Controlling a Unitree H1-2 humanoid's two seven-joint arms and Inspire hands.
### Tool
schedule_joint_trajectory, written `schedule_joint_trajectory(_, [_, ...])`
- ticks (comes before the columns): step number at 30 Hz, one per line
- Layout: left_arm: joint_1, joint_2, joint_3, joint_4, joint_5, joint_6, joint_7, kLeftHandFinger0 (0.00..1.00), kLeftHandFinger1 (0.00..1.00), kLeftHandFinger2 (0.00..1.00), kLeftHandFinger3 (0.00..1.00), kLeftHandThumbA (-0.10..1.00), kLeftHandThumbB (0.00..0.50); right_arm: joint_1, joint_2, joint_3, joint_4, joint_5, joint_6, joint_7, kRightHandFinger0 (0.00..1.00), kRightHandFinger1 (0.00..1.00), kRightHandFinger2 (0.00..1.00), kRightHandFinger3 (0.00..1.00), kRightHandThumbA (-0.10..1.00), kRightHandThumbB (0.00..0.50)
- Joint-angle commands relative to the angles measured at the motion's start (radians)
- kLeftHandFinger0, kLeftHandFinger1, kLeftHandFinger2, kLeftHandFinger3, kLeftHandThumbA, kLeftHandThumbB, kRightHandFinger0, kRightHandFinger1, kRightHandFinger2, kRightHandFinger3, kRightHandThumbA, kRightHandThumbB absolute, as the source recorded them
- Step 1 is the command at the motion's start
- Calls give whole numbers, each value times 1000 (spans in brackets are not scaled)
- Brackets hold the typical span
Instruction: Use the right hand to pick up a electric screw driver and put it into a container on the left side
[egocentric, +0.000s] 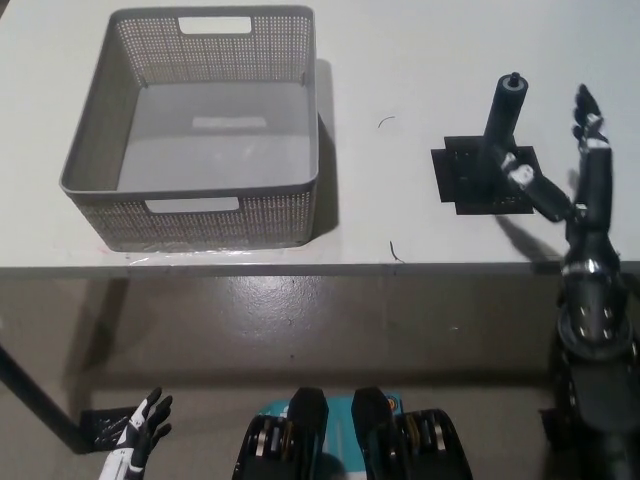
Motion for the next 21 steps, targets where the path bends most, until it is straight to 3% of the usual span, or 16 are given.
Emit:
schedule_joint_trajectory(1, [7, 18, -3, -13, 23, -48, -3, 1000, 1000, 1000, 1000, 1000, 157, -110, -27, 6, 91, 2, 12, -33, 1000, 1000, 1000, 1000, 1000, 419])
schedule_joint_trajectory(4, [4, 21, -5, -11, 21, -51, -8, 1000, 1000, 1000, 1000, 1000, 152, -153, -41, 16, 181, -11, -11, -53, 1000, 1000, 1000, 1000, 1000, 433])
schedule_joint_trajectory(15, [11, 23, -15, -1, 11, -62, -24, 1000, 1000, 1000, 1000, 1000, 215, -286, -59, -6, 502, 81, -40, -6, 1000, 1000, 1000, 1000, 1000, 457])
schedule_joint_trajectory(19, [10, 26, -18, 2, 25, -68, -24, 1000, 1000, 1000, 1000, 1000, 229, -337, -68, -6, 613, 97, -42, 6, 1000, 1000, 1000, 1000, 1000, 496])
schedule_joint_trajectory(21, [9, 27, -22, 3, 26, -69, -26, 1000, 1000, 1000, 1000, 1000, 232, -362, -72, -5, 660, 102, -38, 1, 1000, 1000, 1000, 1000, 1000, 477])
